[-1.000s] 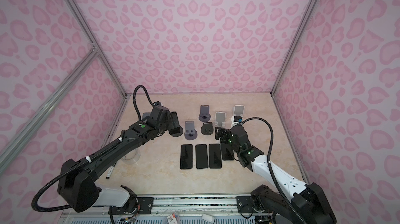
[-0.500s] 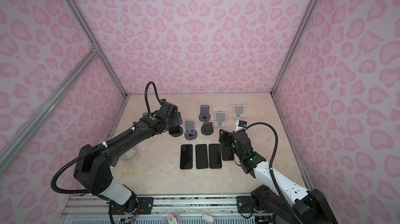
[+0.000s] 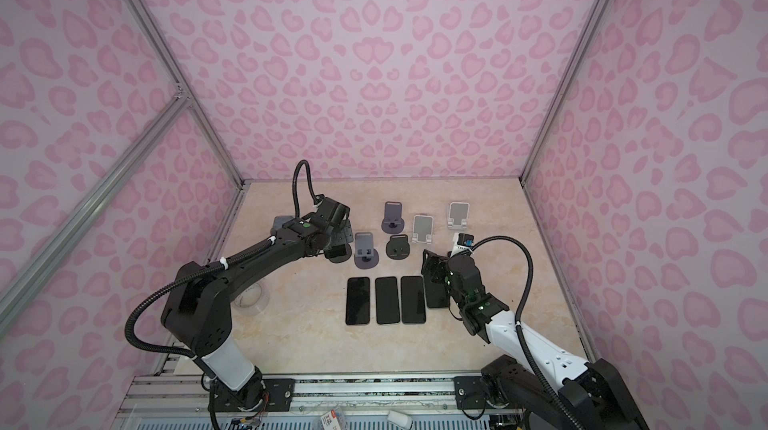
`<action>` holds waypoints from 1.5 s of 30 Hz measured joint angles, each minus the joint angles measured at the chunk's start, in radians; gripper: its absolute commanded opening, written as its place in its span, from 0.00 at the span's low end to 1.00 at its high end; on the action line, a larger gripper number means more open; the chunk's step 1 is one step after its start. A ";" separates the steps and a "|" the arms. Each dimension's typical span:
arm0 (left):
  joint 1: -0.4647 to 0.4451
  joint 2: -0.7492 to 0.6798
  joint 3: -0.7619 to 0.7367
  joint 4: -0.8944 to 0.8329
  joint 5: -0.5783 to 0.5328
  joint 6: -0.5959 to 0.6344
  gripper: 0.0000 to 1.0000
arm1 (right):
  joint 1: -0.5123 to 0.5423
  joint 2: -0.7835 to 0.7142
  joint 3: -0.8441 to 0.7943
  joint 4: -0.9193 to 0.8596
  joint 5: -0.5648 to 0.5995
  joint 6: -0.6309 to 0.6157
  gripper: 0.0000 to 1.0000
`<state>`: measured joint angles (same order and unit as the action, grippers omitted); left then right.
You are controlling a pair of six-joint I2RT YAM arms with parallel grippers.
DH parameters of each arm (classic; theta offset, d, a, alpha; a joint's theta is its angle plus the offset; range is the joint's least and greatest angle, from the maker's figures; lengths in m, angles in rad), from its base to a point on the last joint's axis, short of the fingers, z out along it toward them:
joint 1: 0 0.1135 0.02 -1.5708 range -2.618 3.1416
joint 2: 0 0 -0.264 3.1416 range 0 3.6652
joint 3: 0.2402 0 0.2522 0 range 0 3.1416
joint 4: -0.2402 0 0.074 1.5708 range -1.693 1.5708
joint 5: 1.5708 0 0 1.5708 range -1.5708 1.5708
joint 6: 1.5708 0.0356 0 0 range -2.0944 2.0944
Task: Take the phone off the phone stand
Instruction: 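Reach the left gripper to the teal-edged phone while the right draws back, then close the left gripper on the teal-edged phone and lift it off the stand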
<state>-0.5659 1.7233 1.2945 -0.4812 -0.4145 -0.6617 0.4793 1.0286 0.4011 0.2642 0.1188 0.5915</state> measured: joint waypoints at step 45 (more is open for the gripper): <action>-0.002 0.042 0.010 0.070 -0.078 0.060 0.70 | 0.000 0.056 -0.001 0.027 -0.015 0.000 0.93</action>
<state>-0.5678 1.7653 1.3041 -0.4114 -0.4923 -0.6018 0.4797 1.0843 0.4000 0.2916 0.1040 0.5911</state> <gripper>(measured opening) 0.767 0.926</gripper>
